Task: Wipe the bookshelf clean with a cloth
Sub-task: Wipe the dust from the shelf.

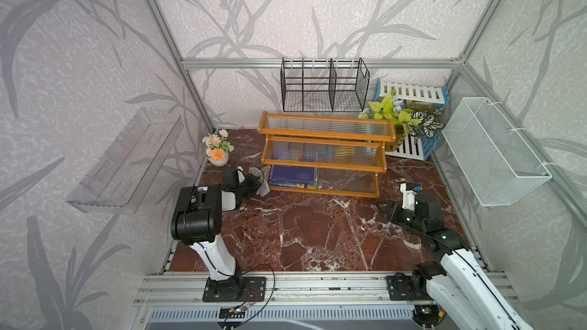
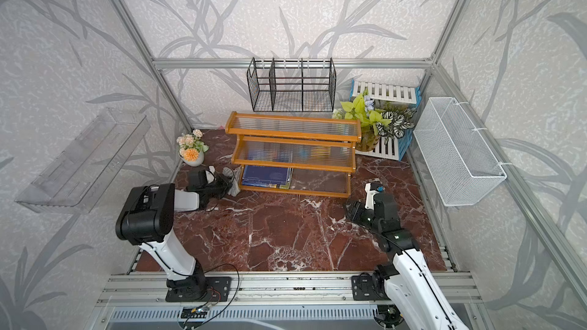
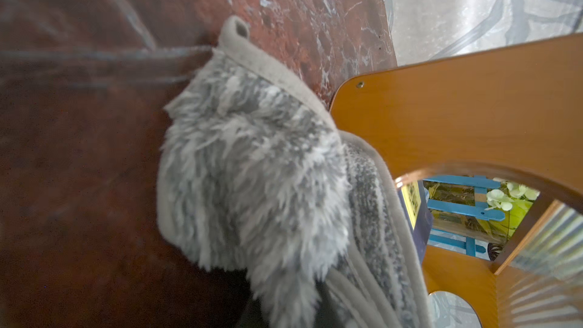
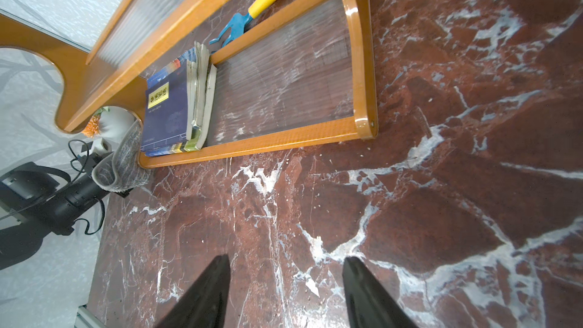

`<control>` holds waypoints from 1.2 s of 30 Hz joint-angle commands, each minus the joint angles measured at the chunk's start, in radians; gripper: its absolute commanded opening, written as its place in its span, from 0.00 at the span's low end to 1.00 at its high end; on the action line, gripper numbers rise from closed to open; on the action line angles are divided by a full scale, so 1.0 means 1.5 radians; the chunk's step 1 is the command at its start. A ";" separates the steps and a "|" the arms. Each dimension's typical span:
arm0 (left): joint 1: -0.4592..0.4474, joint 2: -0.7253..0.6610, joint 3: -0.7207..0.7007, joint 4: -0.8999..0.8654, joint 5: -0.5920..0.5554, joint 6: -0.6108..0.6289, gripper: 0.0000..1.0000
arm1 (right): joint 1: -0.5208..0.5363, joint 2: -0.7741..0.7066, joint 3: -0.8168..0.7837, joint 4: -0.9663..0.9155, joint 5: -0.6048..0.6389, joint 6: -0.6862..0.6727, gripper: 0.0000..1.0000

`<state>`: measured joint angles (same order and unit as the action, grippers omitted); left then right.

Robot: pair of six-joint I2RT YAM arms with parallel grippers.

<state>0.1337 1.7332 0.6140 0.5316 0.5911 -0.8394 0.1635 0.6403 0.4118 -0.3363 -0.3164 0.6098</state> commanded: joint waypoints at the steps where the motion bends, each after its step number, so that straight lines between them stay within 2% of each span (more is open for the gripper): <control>1: -0.009 -0.082 -0.023 -0.053 -0.002 0.037 0.13 | -0.003 -0.022 -0.006 -0.023 -0.017 0.004 0.61; 6: -0.008 -0.185 -0.007 -0.141 -0.036 0.066 0.14 | -0.003 -0.042 -0.003 -0.016 -0.054 0.005 0.62; 10: 0.001 -0.199 0.069 -0.204 -0.046 0.105 0.15 | -0.003 -0.056 -0.002 -0.010 -0.075 0.005 0.61; 18: 0.009 -0.142 0.220 -0.214 0.039 0.119 0.16 | -0.003 -0.085 0.000 -0.015 -0.073 0.013 0.62; 25: 0.009 -0.057 0.304 -0.217 0.057 0.125 0.16 | -0.002 -0.077 0.008 -0.010 -0.071 0.012 0.62; 36: -0.002 0.070 0.378 -0.065 0.111 0.033 0.16 | -0.003 -0.056 0.011 0.006 -0.068 0.010 0.62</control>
<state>0.1440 1.8137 1.1152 0.3168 0.7040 -0.7441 0.1635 0.5522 0.4122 -0.3485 -0.4194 0.6312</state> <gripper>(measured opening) 0.157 0.618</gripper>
